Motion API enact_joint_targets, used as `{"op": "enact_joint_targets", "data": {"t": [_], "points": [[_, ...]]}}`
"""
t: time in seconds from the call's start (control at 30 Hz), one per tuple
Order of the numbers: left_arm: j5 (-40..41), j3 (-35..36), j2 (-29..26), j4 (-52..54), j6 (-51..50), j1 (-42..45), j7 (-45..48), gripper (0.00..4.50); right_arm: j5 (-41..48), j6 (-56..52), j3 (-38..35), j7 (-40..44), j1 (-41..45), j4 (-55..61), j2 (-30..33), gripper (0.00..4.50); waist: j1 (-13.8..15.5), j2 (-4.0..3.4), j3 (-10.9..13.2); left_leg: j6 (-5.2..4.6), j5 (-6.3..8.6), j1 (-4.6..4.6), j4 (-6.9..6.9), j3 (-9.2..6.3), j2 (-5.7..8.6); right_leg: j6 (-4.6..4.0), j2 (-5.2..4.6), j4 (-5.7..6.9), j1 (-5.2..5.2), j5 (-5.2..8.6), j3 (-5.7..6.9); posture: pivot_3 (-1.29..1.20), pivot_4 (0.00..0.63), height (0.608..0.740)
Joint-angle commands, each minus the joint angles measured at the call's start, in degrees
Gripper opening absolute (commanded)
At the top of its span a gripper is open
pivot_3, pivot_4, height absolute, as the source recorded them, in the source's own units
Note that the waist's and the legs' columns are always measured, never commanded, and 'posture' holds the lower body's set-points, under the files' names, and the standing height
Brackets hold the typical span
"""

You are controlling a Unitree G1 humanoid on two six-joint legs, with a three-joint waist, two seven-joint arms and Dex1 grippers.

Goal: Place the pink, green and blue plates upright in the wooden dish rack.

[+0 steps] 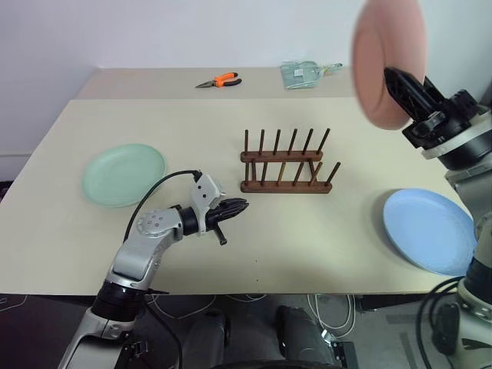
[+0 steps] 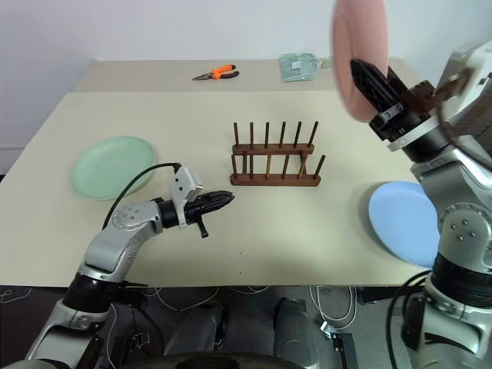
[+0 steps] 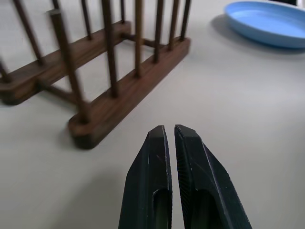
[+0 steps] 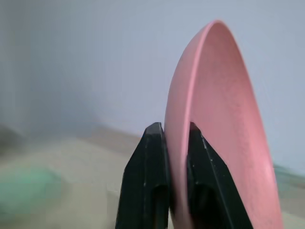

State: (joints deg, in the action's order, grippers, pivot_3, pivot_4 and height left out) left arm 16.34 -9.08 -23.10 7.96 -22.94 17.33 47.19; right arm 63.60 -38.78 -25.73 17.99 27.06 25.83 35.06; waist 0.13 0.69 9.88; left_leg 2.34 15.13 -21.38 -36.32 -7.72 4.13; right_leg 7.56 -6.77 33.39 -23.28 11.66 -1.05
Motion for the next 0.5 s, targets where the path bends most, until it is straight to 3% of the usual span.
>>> {"op": "enact_joint_targets", "data": {"t": [0.03, 0.5], "points": [[1.42, 1.21, 0.08, 1.5, 1.44, 0.43, 0.49, 0.25, 6.06, -2.66, 0.55, -7.37, 0.16, 1.96, -1.9, 0.03, 0.35, -0.01, 0.01, 0.0, 0.0, -0.01, 0.0, 0.04, 0.01, 0.0, 0.0, -0.01, -0.02, 0.0, -0.01, 0.0, 0.15, 0.74], [1.98, 1.36, 0.32, 3.35, 0.51, -1.79, -0.36, 0.25, 6.86, -4.21, 4.86, -22.32, 0.27, -4.26, -8.53, 0.03, 0.42, -0.05, 0.02, 0.0, 0.0, 0.0, 0.11, 0.11, -0.01, 0.01, 0.06, 0.07, -0.16, -0.01, -0.03, 0.0, 0.15, 0.74]]}}
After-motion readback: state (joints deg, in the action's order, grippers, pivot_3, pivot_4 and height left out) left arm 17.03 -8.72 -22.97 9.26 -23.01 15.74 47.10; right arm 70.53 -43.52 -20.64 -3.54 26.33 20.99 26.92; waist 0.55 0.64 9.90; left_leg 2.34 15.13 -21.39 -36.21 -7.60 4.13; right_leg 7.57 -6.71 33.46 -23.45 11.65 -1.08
